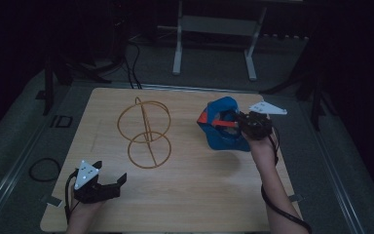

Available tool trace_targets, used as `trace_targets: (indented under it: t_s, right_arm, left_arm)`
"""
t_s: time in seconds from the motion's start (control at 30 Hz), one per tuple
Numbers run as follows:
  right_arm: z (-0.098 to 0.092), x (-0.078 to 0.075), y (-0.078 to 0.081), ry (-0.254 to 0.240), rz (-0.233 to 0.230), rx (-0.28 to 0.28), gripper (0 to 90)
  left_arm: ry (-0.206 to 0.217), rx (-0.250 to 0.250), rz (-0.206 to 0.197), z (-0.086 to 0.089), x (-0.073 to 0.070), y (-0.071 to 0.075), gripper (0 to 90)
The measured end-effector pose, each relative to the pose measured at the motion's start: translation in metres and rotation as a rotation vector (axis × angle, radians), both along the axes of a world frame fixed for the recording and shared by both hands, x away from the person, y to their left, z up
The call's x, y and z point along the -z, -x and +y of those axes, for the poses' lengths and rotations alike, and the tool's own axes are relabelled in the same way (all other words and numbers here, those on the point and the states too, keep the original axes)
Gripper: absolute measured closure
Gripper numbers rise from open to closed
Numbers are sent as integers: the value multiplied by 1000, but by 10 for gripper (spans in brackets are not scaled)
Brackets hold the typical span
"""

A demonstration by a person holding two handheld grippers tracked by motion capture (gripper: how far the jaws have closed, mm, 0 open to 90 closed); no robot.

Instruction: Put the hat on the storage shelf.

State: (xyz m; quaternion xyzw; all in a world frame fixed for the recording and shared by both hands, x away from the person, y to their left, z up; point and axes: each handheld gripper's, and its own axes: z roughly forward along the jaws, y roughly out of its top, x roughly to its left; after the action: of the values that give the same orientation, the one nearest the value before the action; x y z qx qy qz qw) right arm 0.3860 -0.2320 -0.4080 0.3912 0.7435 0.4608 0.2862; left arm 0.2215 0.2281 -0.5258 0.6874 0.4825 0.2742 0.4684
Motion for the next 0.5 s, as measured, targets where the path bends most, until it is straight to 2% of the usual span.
trace_targets:
  t_s: [0.13, 0.2, 0.23, 0.3, 0.5]
  right_arm:
    - [1, -10, 9, 8, -27, -20, 842]
    - [1, -14, 12, 1, -37, -30, 842]
    - [0, -16, 13, -4, -40, -37, 842]
    - [0, -17, 16, -7, -44, -41, 842]
    - [0, -27, 34, -18, -87, -80, 842]
  left_arm:
    - [0, 30, -5, -9, -10, 0, 20]
    - [4, 43, -18, -13, -20, 0, 20]
    - [4, 43, -18, -13, -20, 0, 20]
    - [22, 59, -30, -15, -28, -1, 20]
    - [0, 92, -74, -27, -54, -7, 20]
